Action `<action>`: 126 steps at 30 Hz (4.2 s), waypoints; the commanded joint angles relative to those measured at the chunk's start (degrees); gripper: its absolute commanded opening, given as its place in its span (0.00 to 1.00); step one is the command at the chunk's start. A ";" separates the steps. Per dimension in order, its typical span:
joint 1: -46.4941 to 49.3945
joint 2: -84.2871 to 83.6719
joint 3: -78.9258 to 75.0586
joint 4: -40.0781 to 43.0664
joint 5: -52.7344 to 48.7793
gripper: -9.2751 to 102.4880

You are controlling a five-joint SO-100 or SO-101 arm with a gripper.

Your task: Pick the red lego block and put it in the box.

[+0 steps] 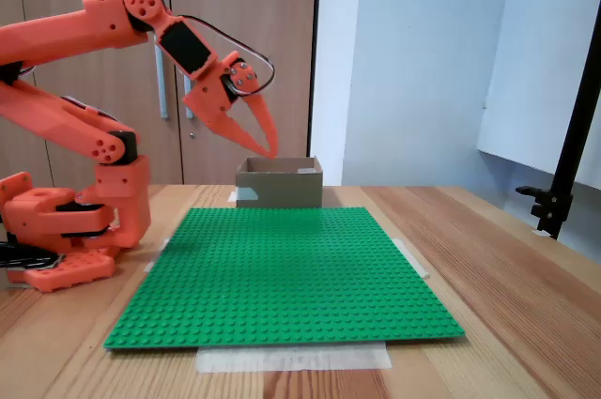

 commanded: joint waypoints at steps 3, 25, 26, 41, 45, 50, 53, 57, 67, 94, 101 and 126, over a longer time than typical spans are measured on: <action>2.46 1.23 4.22 -4.75 0.53 0.08; 3.87 16.00 24.87 -9.05 0.18 0.08; 3.87 16.17 25.66 -9.40 0.18 0.08; 3.96 24.79 37.27 -12.13 -0.53 0.08; 4.04 26.28 39.55 -11.95 -0.62 0.08; 4.04 27.86 41.92 -11.87 0.00 0.08; 4.04 27.86 42.71 -11.87 0.00 0.08; 4.04 27.86 44.12 -12.57 0.26 0.08; 4.04 27.86 45.88 -12.92 0.35 0.08; 4.04 27.86 46.05 -12.30 -0.26 0.08; 4.04 27.86 46.05 -12.30 -0.26 0.08; 4.04 27.86 46.05 -12.30 -0.26 0.08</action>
